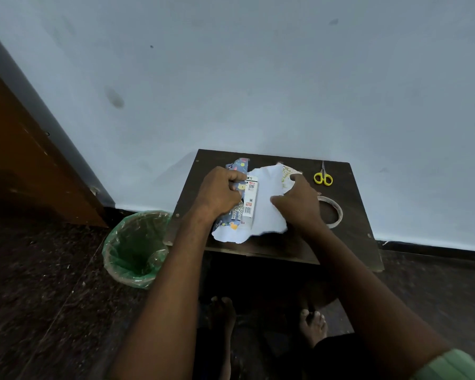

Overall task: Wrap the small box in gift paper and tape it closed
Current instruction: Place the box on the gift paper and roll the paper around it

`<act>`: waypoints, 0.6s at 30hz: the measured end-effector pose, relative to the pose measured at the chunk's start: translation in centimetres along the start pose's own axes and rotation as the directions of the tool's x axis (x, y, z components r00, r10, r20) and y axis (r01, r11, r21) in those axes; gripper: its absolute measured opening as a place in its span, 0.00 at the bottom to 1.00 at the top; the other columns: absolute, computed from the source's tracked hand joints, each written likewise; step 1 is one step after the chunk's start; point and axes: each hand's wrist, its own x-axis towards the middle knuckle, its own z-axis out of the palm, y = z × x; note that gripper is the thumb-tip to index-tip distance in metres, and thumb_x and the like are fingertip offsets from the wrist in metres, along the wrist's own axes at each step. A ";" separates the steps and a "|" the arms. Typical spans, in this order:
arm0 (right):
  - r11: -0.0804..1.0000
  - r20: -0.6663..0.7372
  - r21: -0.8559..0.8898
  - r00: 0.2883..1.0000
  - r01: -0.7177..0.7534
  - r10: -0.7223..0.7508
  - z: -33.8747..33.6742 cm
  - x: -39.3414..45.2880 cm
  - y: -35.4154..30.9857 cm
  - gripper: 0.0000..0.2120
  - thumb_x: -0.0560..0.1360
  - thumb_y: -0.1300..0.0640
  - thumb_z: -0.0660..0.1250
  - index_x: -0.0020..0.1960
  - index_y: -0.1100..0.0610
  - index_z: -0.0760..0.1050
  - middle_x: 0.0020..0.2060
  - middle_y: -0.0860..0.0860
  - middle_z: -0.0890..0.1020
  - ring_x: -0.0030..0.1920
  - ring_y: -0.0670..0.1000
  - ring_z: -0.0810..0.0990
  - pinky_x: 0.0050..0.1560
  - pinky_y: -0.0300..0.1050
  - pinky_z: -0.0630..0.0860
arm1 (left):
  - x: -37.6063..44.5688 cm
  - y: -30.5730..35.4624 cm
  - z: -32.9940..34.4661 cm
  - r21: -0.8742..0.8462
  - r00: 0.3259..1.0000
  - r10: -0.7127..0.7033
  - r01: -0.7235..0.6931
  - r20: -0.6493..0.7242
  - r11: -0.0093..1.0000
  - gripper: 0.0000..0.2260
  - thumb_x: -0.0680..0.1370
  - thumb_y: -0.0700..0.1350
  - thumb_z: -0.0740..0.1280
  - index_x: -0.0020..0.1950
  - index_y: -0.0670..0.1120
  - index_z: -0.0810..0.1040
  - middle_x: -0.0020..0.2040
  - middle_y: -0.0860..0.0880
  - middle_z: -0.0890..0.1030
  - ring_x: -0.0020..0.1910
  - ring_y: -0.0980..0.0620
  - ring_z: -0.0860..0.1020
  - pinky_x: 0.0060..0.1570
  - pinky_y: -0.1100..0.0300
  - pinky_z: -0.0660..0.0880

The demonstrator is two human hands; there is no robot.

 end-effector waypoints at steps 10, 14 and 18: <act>0.836 0.105 0.539 0.993 -0.101 0.053 1.6 0.2 -2.4 0.11 0.72 0.68 0.69 0.54 0.61 0.81 0.31 0.54 0.80 0.25 0.46 0.73 0.29 0.41 0.71 | -0.1 1.0 0.9 -0.041 1.000 -0.023 0.023 -0.018 0.999 0.19 0.76 0.36 0.77 0.65 0.48 0.86 0.34 0.57 0.76 0.31 0.62 0.75 0.36 0.80 0.68; 0.809 0.165 0.575 0.986 -0.121 0.030 2.0 -0.3 -2.9 0.05 0.77 0.60 0.69 0.42 0.58 0.80 0.32 0.51 0.77 0.30 0.46 0.72 0.31 0.39 0.70 | 0.4 0.5 1.2 -0.051 0.999 -0.010 0.008 -0.035 0.999 0.20 0.74 0.36 0.78 0.66 0.48 0.86 0.43 0.57 0.80 0.33 0.61 0.74 0.37 0.79 0.68; 0.780 0.109 0.615 0.992 -0.113 0.057 3.1 -0.7 -2.4 0.11 0.78 0.62 0.64 0.49 0.55 0.85 0.44 0.51 0.88 0.47 0.56 0.88 0.48 0.53 0.85 | 0.6 0.1 1.3 -0.084 0.999 -0.025 0.022 -0.028 0.996 0.22 0.73 0.36 0.79 0.66 0.48 0.85 0.50 0.55 0.82 0.32 0.64 0.75 0.39 0.79 0.70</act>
